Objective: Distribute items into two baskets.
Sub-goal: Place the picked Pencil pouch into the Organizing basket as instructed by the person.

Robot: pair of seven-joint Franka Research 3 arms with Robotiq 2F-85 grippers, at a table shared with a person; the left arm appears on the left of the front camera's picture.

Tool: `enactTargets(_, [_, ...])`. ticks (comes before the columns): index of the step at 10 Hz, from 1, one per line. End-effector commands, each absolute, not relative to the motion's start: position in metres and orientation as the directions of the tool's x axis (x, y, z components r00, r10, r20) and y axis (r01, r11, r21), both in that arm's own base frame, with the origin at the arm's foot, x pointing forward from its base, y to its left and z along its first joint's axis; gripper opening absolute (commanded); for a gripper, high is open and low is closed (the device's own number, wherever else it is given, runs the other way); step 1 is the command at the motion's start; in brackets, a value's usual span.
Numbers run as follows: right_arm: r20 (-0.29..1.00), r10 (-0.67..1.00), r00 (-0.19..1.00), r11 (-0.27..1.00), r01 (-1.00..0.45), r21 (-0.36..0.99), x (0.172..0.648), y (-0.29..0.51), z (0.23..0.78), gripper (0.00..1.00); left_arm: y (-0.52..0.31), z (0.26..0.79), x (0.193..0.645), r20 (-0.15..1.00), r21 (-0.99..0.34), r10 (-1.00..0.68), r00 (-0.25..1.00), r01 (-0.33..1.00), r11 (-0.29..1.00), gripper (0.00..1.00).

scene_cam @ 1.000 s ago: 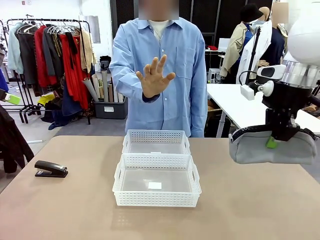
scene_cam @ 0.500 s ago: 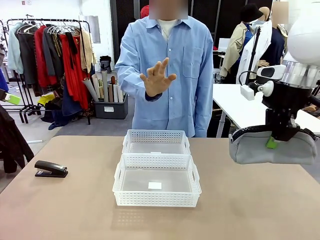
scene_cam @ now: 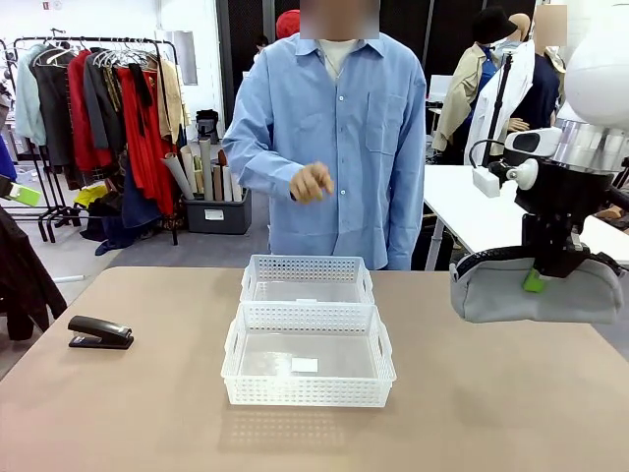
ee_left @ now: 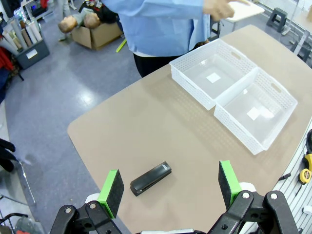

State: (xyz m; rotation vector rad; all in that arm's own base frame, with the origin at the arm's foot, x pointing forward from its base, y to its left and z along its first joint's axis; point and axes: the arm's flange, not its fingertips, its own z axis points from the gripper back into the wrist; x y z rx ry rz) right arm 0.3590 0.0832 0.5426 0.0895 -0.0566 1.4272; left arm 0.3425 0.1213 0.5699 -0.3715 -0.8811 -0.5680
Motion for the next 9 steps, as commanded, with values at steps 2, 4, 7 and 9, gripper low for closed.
enactTargets(2, [0.087,0.985,0.146,0.144,-0.989,0.030,0.3580,0.0838,0.5430,0.00,0.1219,0.5709,0.3429,0.816,-0.074,-0.309,0.488,0.619,0.782,1.00])
enactTargets(4, [0.087,0.985,0.146,0.144,-0.989,0.030,0.3580,0.0838,0.5430,0.00,0.1219,0.5709,0.3429,0.816,-0.074,-0.309,0.488,0.619,0.782,1.00])
enactTargets(7, [0.087,0.985,0.146,0.144,-0.989,0.030,0.3580,0.0838,0.5430,0.00,0.1219,0.5709,0.3429,0.816,-0.074,-0.309,0.488,0.619,0.782,1.00])
enactTargets(9, [0.087,0.985,0.146,0.144,-0.989,0.030,0.3580,0.0838,0.5430,0.00,0.1219,0.5709,0.3429,0.816,-0.074,-0.309,0.488,0.619,0.782,1.00])
